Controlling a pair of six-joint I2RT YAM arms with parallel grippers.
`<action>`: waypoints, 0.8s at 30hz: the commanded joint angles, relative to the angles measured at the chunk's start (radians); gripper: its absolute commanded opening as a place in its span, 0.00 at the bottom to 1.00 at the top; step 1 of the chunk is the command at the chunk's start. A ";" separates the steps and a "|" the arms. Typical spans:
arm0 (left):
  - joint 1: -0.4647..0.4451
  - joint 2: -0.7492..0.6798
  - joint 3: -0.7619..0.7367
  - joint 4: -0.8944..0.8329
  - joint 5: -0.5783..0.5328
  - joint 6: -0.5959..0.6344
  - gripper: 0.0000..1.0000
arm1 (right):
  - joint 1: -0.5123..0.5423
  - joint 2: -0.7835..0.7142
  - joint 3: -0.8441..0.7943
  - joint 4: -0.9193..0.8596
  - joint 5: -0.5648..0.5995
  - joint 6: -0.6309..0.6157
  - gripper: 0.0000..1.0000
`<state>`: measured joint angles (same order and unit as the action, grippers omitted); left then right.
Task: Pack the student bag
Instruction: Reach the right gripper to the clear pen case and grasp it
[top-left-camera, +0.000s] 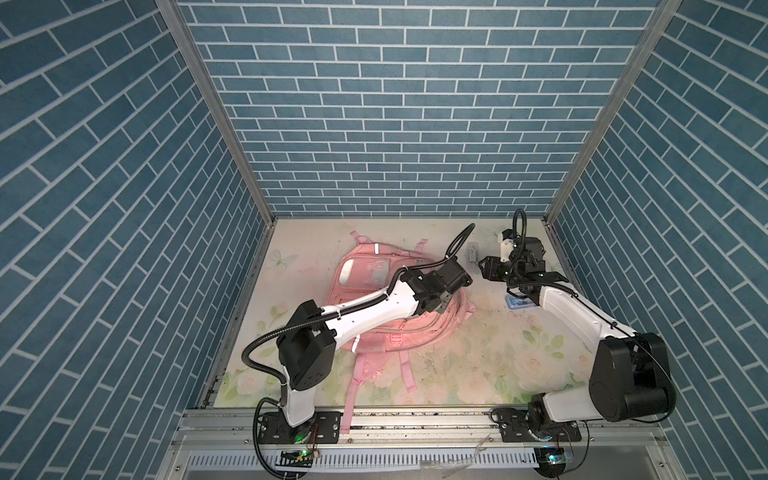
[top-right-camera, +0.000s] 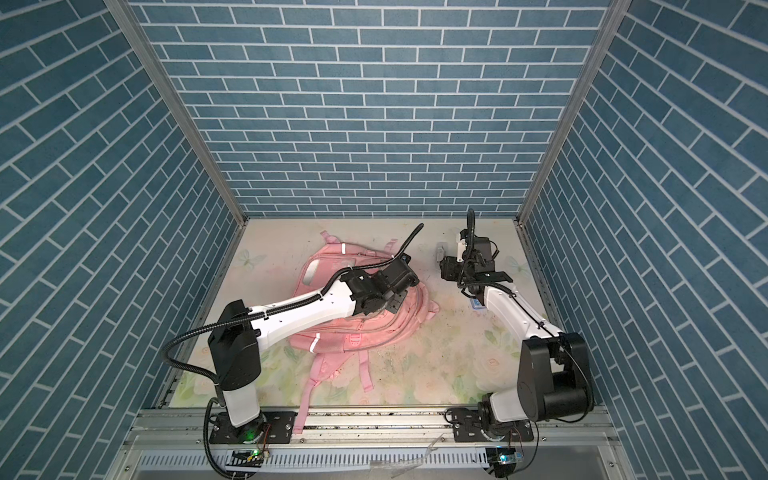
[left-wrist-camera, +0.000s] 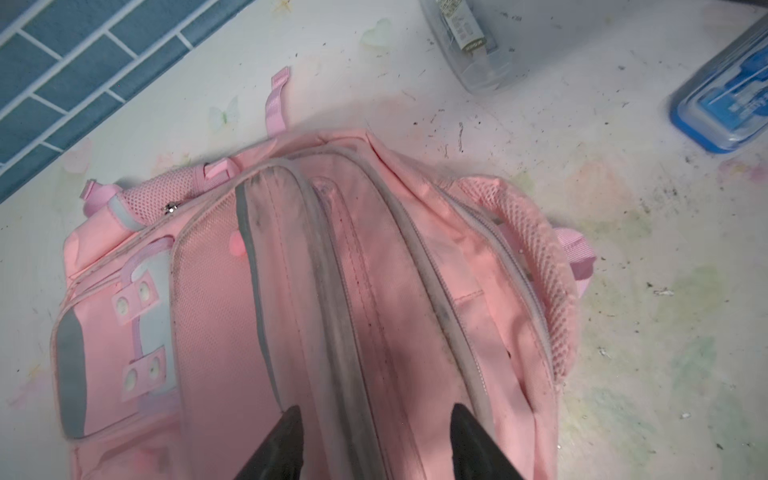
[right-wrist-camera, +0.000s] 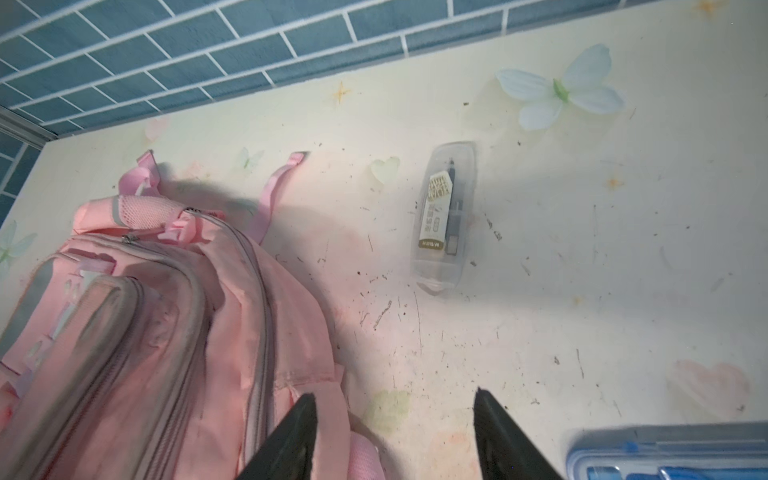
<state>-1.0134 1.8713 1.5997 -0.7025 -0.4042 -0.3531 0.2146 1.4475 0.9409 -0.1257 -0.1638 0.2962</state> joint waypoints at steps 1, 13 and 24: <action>-0.005 0.003 0.040 -0.053 -0.061 -0.066 0.50 | -0.007 0.021 -0.028 0.024 -0.020 0.044 0.59; -0.008 0.019 0.052 -0.085 -0.040 -0.064 0.49 | -0.008 0.075 -0.039 0.016 -0.038 0.048 0.57; -0.001 0.061 0.039 -0.074 -0.019 -0.061 0.42 | -0.007 0.090 -0.036 0.013 -0.052 0.057 0.54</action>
<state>-1.0176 1.9125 1.6306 -0.7479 -0.4068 -0.3992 0.2108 1.5269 0.9066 -0.1146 -0.2031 0.3180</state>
